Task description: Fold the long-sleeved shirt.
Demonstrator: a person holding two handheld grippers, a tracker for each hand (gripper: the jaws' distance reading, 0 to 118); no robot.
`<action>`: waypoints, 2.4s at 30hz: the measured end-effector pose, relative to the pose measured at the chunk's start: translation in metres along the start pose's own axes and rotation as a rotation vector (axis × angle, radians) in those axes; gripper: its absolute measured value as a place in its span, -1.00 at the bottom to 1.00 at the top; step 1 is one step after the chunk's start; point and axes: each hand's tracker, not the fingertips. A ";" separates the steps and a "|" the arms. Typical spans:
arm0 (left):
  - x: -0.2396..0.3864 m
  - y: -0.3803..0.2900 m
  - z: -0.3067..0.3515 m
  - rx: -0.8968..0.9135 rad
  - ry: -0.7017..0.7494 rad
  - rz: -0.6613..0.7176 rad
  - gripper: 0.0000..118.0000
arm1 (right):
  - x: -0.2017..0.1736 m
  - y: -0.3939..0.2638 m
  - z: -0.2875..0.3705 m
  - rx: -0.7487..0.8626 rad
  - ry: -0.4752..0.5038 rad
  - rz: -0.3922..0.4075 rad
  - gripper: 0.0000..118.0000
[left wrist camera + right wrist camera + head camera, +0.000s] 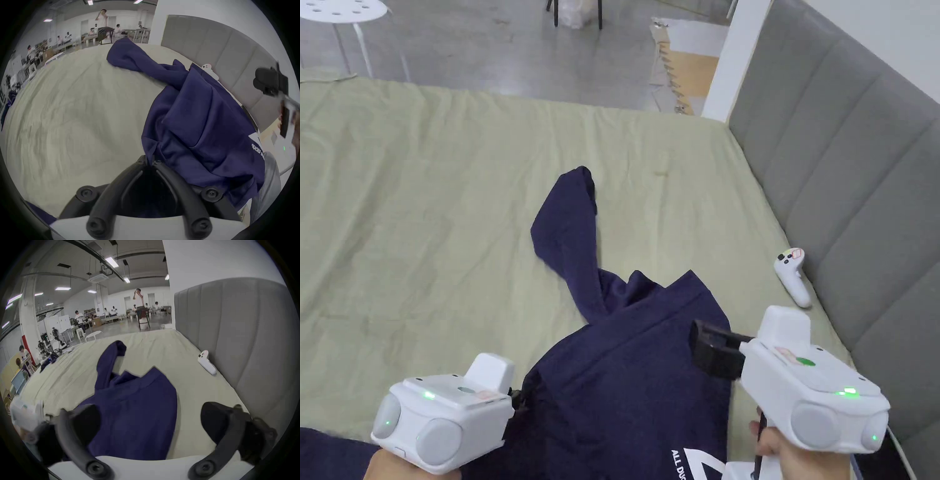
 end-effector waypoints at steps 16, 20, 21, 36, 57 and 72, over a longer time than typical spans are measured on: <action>-0.009 0.000 -0.005 -0.002 -0.035 0.023 -0.87 | 0.026 0.045 -0.158 -0.274 0.056 -0.169 -0.88; -0.012 -0.003 0.006 0.024 -0.055 0.063 -0.87 | 0.038 0.063 -0.097 -0.082 0.109 -0.190 -0.88; -0.012 -0.001 0.013 0.028 -0.057 0.068 -0.88 | 0.042 0.069 -0.076 -0.037 0.117 -0.190 -0.88; -0.073 0.067 0.243 0.507 0.081 0.232 -0.88 | 0.046 0.168 0.174 0.420 0.229 -0.094 -0.88; -0.142 0.286 0.582 1.000 0.490 0.270 -0.89 | -0.081 0.466 0.261 0.710 0.139 -0.026 -0.88; -0.196 0.430 0.583 1.050 0.556 0.299 -0.89 | -0.118 0.591 0.170 0.757 0.096 -0.053 -0.88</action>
